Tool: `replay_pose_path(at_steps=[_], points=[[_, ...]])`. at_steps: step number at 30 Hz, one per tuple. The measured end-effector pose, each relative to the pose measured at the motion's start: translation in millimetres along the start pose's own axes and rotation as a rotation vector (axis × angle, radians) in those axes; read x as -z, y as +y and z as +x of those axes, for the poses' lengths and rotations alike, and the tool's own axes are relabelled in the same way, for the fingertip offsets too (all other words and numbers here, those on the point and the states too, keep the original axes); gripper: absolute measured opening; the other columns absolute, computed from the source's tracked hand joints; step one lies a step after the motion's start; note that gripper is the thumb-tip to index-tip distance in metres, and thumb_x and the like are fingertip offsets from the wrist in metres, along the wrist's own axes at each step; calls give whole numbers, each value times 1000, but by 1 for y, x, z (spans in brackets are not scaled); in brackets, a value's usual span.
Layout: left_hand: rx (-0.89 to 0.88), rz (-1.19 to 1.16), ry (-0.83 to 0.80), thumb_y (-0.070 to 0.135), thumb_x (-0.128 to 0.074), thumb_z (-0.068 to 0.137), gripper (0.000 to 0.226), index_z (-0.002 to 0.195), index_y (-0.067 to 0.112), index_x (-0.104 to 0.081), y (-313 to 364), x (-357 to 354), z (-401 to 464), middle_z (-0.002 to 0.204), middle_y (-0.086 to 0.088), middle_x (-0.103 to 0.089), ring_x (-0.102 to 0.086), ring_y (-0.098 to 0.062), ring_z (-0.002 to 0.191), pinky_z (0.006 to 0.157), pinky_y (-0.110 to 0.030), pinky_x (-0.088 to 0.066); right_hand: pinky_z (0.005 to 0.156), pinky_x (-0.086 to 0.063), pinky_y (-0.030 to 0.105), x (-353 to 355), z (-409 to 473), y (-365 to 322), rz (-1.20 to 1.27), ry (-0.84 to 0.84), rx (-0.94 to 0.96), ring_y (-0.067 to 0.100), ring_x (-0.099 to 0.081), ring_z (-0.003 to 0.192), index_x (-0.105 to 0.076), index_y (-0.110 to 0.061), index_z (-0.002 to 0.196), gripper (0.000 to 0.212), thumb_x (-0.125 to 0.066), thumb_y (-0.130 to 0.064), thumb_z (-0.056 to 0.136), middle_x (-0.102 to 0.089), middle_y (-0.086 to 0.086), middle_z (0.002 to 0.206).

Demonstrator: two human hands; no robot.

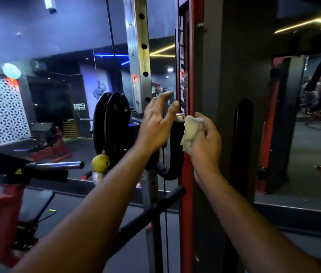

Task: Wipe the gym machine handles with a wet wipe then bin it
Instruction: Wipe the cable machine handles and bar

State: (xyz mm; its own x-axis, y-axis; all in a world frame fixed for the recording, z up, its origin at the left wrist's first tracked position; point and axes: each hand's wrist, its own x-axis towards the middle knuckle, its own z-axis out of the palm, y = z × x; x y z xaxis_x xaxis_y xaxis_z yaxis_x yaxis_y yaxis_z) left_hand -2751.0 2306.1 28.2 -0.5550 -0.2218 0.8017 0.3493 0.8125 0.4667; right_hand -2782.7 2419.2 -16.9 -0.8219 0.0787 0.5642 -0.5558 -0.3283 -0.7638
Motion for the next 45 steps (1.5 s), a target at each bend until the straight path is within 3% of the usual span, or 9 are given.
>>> replay_pose_path(at_steps=[4, 7, 10, 16, 20, 23, 29, 38, 45], points=[[89, -236, -140, 44, -35, 109, 35, 124, 26, -61, 6, -25, 25, 115, 1, -68, -64, -2, 103, 87, -16, -49, 105, -47, 34, -28, -6, 15, -17, -117, -27, 6, -57, 121, -59, -20, 134, 34, -36, -21, 108, -63, -4, 132], [75, -308, -94, 40, -31, 110, 42, 119, 19, -67, -5, -37, 24, 103, -2, -75, -70, -14, 101, 90, -33, -55, 103, -46, 22, -28, -13, 24, 26, -168, 59, -4, -55, 123, -53, -22, 141, 37, -34, -26, 110, -62, -9, 134], [56, -307, -72, 31, -32, 111, 42, 118, 14, -69, -10, -39, 24, 102, -2, -76, -71, -15, 102, 95, -39, -55, 106, -47, 28, -19, -10, 38, 13, -197, 99, -4, -53, 126, -53, -22, 142, 38, -36, -27, 109, -61, -10, 136], [137, -386, -16, 18, -32, 111, 42, 111, 0, -71, -4, -44, 19, 108, -13, -75, -71, -23, 101, 85, -26, -53, 104, -48, 25, 15, -10, 64, -56, -314, 184, -9, -53, 124, -54, -30, 139, 36, -41, -30, 106, -62, -20, 130], [144, -387, 33, 22, -35, 112, 44, 98, 4, -73, 1, -42, 14, 110, -18, -74, -70, -26, 98, 90, -43, -55, 93, -50, 19, 41, 20, 72, -56, -389, 289, 3, -61, 110, -65, -20, 124, 29, -44, -12, 106, -63, -6, 121], [163, -380, 83, 23, -33, 112, 44, 102, 2, -71, 12, -43, 7, 117, -18, -73, -69, -31, 107, 86, -40, -57, 91, -52, 24, 35, 44, 76, 4, -298, 250, 15, -61, 103, -66, -12, 123, 29, -48, -6, 102, -52, 3, 118], [190, -377, 274, 19, -33, 111, 43, 90, 9, -68, 21, -57, -9, 118, -11, -74, -66, -21, 119, 111, -51, -45, 78, -59, 35, 13, 48, 61, 272, -327, 162, 9, -69, 90, -58, -22, 111, 20, -68, -15, 95, -67, -5, 97], [227, -243, 408, 26, -30, 113, 46, 101, 7, -70, 30, -71, -17, 118, -4, -74, -68, -15, 116, 105, -38, -50, 115, -35, 22, 32, 30, 87, 194, -485, 530, 20, -39, 144, -53, 3, 139, 42, -53, 5, 97, -47, 17, 150], [224, -213, 459, 31, -30, 113, 49, 109, -1, -67, 20, -74, -14, 116, -14, -73, -69, -30, 106, 93, -44, -54, 88, -56, 31, 23, 72, 83, 266, -500, 597, 16, -67, 102, -72, 2, 106, 17, -72, -8, 92, -70, 9, 107]])
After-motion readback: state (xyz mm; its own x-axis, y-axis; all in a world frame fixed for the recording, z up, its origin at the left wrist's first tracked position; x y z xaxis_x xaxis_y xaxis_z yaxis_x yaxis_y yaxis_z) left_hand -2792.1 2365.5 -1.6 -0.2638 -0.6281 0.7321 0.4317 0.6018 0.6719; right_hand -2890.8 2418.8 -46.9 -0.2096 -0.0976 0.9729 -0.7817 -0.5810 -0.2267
